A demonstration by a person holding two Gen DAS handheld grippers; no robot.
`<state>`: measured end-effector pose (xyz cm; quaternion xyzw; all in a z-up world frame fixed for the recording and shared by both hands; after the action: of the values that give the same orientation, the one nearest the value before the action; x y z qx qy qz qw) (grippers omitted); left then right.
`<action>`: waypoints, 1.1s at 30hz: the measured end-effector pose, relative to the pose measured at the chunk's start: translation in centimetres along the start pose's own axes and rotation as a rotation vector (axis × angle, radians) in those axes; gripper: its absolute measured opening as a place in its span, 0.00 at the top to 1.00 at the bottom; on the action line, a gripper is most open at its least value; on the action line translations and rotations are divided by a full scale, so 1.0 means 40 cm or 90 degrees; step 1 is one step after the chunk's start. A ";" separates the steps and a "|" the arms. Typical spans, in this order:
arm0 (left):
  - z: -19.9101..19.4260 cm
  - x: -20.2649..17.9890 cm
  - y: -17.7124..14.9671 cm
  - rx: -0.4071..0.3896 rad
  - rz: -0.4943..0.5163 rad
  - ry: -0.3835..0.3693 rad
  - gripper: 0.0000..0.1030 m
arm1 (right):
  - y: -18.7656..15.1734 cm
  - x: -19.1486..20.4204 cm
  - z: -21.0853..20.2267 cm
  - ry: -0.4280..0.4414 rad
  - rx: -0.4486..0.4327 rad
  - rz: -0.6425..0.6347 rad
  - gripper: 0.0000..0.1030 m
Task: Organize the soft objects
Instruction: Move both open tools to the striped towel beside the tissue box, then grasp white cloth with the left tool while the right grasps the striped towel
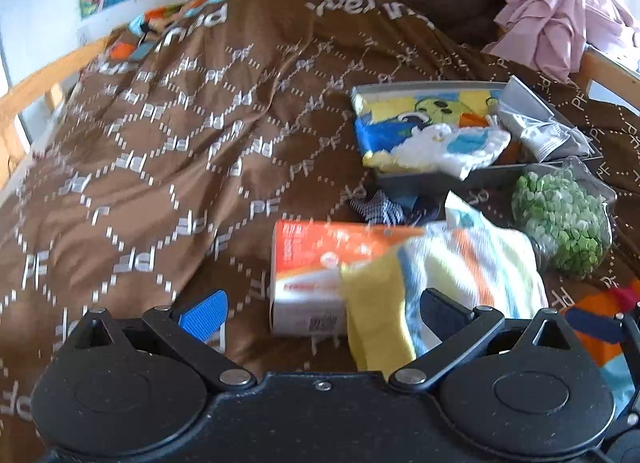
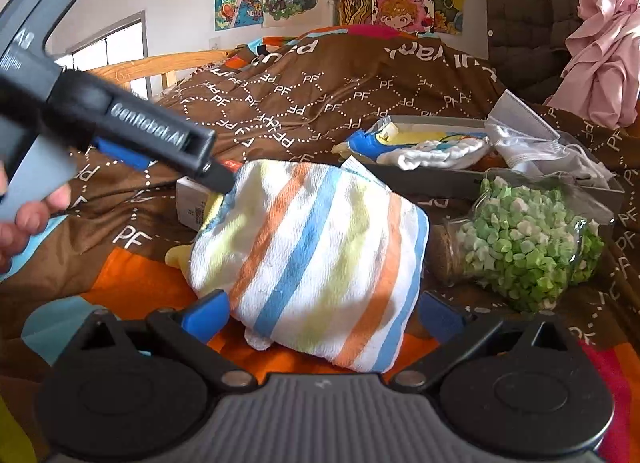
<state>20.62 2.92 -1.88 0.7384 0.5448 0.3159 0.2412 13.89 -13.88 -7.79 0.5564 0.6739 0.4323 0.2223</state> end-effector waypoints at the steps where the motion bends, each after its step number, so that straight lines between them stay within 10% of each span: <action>1: 0.003 -0.005 0.009 -0.006 0.010 0.002 0.01 | -0.002 0.000 0.002 0.001 0.002 0.002 0.00; 23: 0.169 -0.123 0.150 -0.016 -0.018 -0.172 0.02 | 0.014 -0.041 0.023 0.050 -0.009 0.080 0.07; 33: 0.237 -0.131 0.177 0.042 -0.043 -0.268 0.31 | 0.010 -0.034 0.035 0.062 0.001 0.080 0.14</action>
<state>31.09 -4.25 -4.48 0.7767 0.5173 0.1283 0.3356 15.57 -14.69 -8.45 0.5759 0.6480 0.4716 0.1612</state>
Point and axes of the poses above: each gripper's, at about its wrist camera, not at the fingertips, and z roughly the way its jaws point, x to its left, y to its top, the point moved 3 cm from there along z, roughly the way its jaws point, and after that the axes turned 13 degrees about z, right-handed, at the moved point
